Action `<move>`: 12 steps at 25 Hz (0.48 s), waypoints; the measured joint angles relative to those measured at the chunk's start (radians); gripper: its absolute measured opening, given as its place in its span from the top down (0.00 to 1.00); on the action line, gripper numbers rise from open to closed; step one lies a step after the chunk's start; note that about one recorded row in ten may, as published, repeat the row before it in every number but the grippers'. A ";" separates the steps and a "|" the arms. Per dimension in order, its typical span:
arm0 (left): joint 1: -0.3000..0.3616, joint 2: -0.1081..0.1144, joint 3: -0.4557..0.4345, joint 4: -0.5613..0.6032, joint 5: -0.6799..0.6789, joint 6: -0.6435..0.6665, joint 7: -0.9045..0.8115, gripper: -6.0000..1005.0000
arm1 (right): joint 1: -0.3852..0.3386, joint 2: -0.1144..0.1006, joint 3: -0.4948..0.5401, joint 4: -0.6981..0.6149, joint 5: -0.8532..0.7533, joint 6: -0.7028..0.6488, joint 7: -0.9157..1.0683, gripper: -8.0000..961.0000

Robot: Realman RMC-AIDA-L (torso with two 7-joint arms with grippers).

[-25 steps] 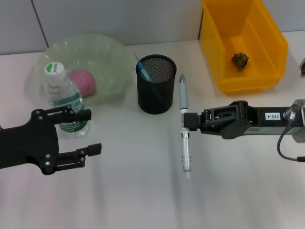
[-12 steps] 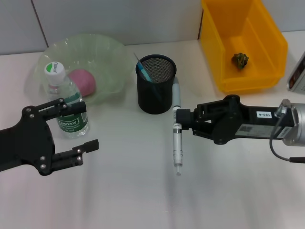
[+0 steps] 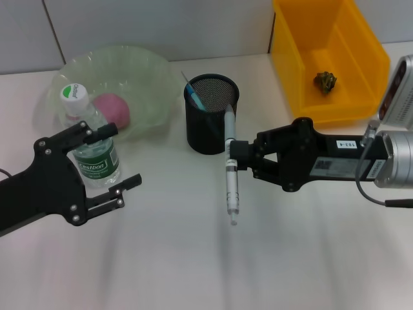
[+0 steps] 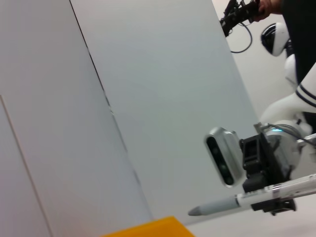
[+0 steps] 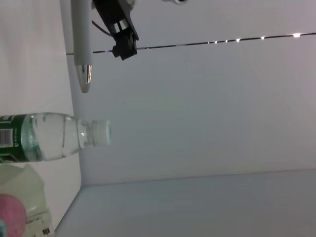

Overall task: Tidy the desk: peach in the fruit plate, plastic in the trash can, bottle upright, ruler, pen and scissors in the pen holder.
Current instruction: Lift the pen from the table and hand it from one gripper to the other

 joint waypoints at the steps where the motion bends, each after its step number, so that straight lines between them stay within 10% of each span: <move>1: -0.006 -0.001 0.001 -0.070 -0.043 -0.014 0.120 0.38 | 0.007 0.000 0.000 0.003 0.001 0.000 0.005 0.86; 12: -0.033 -0.004 -0.004 -0.185 -0.083 -0.072 0.311 0.38 | 0.020 -0.002 0.006 0.008 0.004 0.002 0.014 0.86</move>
